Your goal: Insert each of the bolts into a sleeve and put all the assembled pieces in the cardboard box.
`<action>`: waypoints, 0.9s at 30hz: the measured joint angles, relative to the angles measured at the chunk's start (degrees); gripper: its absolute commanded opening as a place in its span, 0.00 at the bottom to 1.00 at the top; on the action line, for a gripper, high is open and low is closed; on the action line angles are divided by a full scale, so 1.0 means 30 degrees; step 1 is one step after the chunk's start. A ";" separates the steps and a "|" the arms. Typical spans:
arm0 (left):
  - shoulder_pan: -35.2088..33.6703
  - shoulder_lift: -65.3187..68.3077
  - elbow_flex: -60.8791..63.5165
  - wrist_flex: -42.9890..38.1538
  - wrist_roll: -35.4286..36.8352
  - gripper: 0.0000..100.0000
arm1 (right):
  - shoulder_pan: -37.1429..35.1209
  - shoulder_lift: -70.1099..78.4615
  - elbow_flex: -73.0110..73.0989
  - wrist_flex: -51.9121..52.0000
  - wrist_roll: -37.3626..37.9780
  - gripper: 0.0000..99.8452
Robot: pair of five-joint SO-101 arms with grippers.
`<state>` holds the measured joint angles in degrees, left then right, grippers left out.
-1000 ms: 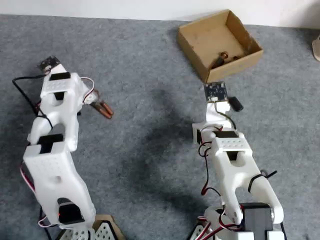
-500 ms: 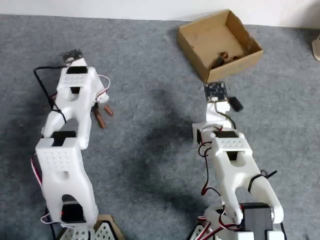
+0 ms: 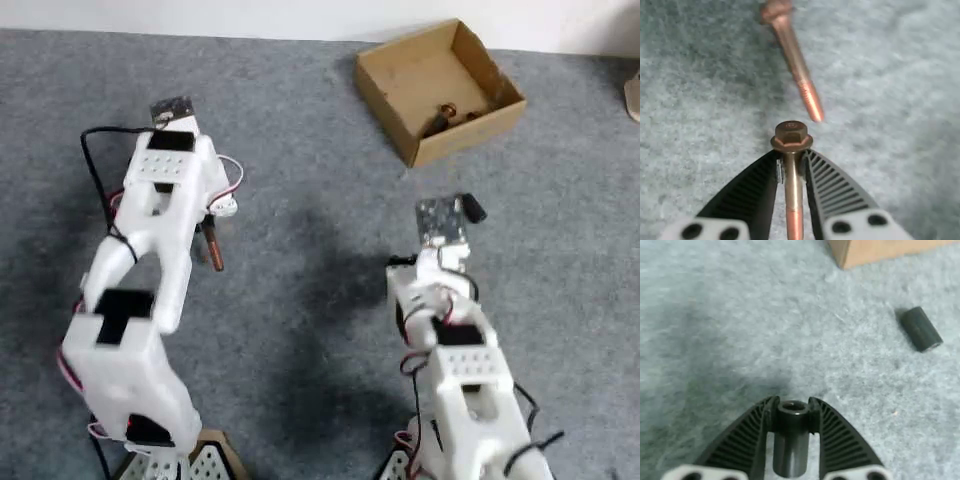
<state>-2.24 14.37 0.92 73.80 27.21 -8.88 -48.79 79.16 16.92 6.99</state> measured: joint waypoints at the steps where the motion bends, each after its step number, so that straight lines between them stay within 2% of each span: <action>1: 0.0147 -0.0967 0.0908 -0.0557 -0.0176 0.00 | -0.0176 -0.0733 0.0440 -0.0029 0.0000 0.00; 6: 0.0938 -0.5480 0.5890 -0.4718 -0.0615 0.00 | -0.1055 -0.3136 0.1553 -0.0029 0.0000 0.00; 10: 0.1993 -0.8674 0.9377 -0.8293 -0.2110 0.00 | -0.1700 -0.4249 0.2286 -0.0352 0.0000 0.00; 16: 0.3546 -1.2630 1.2689 -1.2894 -0.2549 0.00 | -0.3106 -0.5714 0.5099 -0.3194 0.2051 0.00; 21: 0.4366 -1.4886 1.4242 -1.5414 -0.1201 0.00 | -0.3341 -0.7004 0.5451 -0.4015 0.2462 0.00; 27: 0.5685 -1.6908 1.6938 -1.8579 0.1875 0.00 | -0.3458 -0.8352 0.5509 -0.4103 0.2549 0.00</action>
<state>14.81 -36.35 51.74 18.07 32.84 -19.25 -73.85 95.69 4.62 14.64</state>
